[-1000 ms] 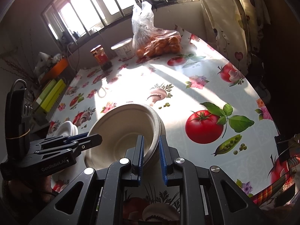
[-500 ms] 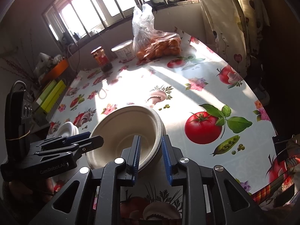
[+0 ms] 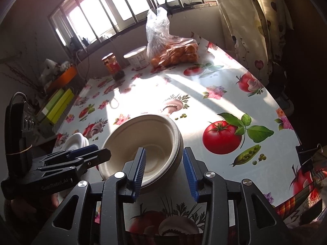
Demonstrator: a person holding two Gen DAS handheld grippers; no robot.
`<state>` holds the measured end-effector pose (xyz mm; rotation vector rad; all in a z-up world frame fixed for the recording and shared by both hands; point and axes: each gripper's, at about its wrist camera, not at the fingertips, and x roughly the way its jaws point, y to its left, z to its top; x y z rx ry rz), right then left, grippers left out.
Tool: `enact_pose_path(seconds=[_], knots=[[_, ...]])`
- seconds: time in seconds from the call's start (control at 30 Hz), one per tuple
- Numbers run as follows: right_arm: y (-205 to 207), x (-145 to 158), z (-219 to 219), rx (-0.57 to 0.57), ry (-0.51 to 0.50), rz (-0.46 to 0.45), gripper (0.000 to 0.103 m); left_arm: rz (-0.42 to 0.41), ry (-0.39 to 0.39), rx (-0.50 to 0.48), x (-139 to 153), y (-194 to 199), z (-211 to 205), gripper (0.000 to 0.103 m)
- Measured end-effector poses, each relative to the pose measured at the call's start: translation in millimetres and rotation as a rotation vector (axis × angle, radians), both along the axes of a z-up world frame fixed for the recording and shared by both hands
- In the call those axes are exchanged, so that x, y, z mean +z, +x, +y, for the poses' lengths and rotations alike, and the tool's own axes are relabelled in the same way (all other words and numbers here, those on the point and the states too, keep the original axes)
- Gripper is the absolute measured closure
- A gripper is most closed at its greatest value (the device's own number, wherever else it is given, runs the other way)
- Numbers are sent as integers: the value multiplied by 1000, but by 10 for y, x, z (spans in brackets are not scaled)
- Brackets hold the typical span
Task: Organize plates and bowls
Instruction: 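Open the left gripper to release the bowl in the stack, then close the left gripper on the rim of the beige bowl stack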
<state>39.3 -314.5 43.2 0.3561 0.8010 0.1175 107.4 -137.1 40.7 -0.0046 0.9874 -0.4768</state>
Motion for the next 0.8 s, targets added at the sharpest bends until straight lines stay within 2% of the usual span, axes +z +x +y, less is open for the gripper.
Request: enact_pose_path(seconds=[0.13, 0.8], knots=[[-39, -11, 3, -1, 6, -5, 60, -6, -14, 13, 1, -52, 29, 52], [-191, -156, 81, 6, -17, 1, 57, -22, -5, 30, -59, -226, 23, 52]])
